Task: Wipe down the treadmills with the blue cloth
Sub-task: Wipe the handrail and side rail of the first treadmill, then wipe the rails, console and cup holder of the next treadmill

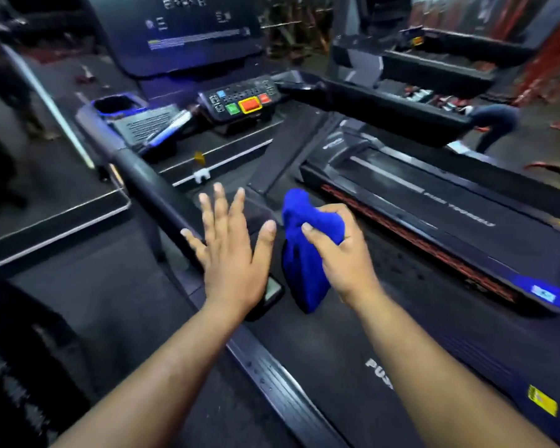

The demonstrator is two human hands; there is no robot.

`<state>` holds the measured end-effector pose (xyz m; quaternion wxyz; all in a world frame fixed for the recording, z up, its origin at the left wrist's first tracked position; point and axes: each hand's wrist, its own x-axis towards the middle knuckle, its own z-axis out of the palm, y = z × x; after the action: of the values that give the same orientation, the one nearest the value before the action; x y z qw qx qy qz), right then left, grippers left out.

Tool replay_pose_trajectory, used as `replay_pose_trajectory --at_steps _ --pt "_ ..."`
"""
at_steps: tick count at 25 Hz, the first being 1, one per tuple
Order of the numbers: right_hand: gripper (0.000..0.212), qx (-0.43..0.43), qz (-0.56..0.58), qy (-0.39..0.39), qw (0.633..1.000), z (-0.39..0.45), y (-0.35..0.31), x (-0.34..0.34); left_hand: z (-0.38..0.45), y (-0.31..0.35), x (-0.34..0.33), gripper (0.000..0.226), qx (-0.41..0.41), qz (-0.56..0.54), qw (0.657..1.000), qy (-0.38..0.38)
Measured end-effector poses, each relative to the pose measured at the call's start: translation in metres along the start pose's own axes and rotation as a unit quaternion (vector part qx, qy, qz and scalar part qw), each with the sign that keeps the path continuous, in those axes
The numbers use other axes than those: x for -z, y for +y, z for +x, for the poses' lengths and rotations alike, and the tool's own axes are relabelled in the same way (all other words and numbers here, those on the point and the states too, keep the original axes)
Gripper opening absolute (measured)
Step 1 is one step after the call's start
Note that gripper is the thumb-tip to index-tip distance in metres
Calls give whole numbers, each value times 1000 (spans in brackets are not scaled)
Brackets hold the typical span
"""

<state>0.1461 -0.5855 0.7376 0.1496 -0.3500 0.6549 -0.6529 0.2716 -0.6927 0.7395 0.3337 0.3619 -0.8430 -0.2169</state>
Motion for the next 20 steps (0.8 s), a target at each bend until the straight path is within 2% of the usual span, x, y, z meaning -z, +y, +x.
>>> replay_pose_trajectory --at_steps 1,3,5,6,8,10,13,15,17,20 --pt "22 2 -5 -64 998 -5 2 -15 0 1 -1 69 24 -31 999 28" --pt "39 -17 68 -197 978 -19 9 -35 -2 5 -1 68 104 -126 983 78" --pt "49 -105 205 -227 946 -19 8 -36 -7 8 0 70 190 -224 951 95" --pt "47 -137 231 -231 935 -15 10 -35 -9 9 0 73 217 -242 941 90" --pt "46 -144 162 -286 933 1 12 -41 -13 7 -4 82 230 -233 941 81" --pt "55 -131 69 -384 911 27 16 -62 -12 3 -7 84 228 -215 946 78" --pt "55 -147 99 -423 888 54 18 -80 -9 1 -12 87 252 -191 945 82" --pt "57 -101 98 -450 882 49 31 -68 -8 -3 -15 90 252 -172 948 94" --pt "57 -53 116 -513 849 31 43 -44 -5 -3 -16 93 285 -158 942 81" --pt "55 -117 157 -554 809 57 41 -41 12 10 -14 94 395 -191 893 105"
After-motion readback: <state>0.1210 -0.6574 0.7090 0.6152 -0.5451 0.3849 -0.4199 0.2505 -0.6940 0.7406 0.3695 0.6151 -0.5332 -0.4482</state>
